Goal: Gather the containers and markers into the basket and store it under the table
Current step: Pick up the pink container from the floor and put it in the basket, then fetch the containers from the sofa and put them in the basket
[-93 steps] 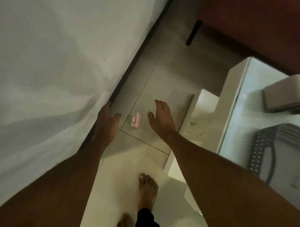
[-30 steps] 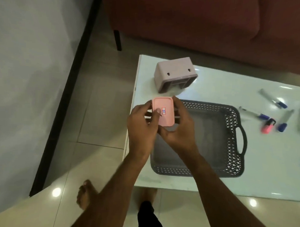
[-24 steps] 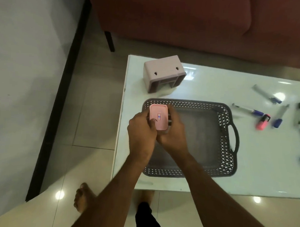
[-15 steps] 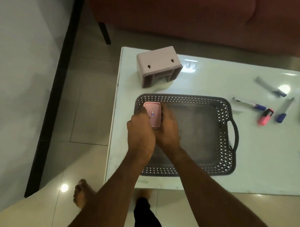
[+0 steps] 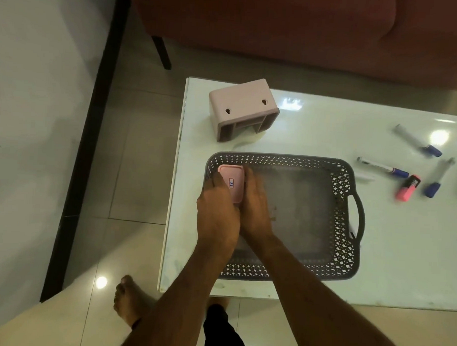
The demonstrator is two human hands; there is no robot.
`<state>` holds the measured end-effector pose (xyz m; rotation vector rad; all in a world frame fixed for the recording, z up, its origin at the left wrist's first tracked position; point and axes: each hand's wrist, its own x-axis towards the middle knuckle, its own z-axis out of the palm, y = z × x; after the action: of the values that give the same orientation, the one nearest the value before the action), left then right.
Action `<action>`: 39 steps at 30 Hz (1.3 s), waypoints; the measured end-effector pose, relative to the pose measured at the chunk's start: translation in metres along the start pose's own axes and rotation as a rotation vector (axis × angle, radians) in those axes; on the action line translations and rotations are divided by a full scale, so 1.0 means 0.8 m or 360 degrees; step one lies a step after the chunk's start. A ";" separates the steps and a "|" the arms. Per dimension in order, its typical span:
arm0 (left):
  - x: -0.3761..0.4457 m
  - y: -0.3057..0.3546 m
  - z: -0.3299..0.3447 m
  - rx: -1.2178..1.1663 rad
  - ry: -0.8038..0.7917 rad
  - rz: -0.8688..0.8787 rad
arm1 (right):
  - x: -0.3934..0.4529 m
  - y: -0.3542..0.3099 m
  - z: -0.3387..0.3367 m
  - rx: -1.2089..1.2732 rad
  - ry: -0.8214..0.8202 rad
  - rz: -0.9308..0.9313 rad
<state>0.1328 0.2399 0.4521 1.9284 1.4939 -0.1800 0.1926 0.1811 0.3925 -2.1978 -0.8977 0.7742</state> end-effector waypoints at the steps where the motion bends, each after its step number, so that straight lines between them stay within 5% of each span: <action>1: -0.001 0.001 -0.002 0.0002 -0.0001 0.0003 | 0.000 -0.001 -0.001 -0.0013 -0.0016 0.0017; 8: -0.006 -0.001 -0.036 0.0012 0.0161 0.0179 | 0.003 -0.021 -0.027 -0.0161 -0.0023 -0.0052; 15: 0.043 -0.025 -0.078 0.0247 0.0539 0.0445 | 0.026 -0.057 -0.044 -0.0555 0.0460 -0.0412; 23: 0.174 -0.042 -0.187 0.0406 0.0768 0.0845 | 0.135 -0.149 -0.017 -0.0894 0.0523 -0.0317; 31: 0.300 -0.034 -0.330 0.0594 0.0698 0.0965 | 0.266 -0.272 0.007 -0.1066 0.0511 -0.0163; 39: 0.361 0.071 -0.456 0.0649 0.0716 0.1005 | 0.362 -0.394 -0.089 -0.1010 0.0596 -0.0113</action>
<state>0.1743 0.6789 0.6104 2.8153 1.0724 0.2719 0.2942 0.5552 0.5874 -2.7010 -1.1180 0.0133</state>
